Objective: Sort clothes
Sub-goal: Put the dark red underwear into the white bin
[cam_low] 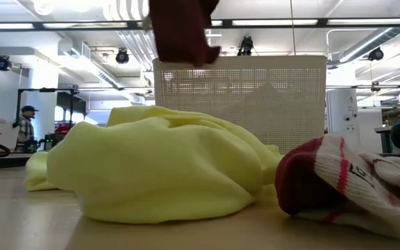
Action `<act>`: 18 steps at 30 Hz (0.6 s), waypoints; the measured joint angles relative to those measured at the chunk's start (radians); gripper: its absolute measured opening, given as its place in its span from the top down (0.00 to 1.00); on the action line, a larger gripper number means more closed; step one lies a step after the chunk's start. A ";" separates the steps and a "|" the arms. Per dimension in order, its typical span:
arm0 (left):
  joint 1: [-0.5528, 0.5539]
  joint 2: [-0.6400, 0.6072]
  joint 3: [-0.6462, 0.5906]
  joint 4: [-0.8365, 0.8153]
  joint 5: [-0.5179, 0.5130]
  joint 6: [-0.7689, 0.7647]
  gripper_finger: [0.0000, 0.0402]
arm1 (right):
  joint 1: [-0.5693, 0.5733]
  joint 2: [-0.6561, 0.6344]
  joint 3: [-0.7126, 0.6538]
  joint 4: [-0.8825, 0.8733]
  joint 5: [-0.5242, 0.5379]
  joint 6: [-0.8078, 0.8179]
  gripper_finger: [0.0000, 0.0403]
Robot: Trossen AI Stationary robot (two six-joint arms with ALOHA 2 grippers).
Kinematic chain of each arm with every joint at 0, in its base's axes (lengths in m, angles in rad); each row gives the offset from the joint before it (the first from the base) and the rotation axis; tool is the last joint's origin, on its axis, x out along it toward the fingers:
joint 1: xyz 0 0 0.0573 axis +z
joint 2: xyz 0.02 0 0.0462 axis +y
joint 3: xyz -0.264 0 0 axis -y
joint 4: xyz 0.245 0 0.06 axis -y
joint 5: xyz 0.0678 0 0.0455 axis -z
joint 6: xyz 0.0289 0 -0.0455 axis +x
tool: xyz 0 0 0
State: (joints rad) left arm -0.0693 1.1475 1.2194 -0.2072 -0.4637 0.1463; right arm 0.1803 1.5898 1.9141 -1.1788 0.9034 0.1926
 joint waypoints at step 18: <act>0.321 0.148 0.229 0.033 0.333 0.071 1.00 | 0.251 0.000 -0.245 -0.037 0.114 0.314 1.00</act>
State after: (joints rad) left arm 0.2521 1.2952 1.4485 -0.1744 -0.1311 0.2178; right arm 0.4311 1.5902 1.6690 -1.2160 1.0177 0.5062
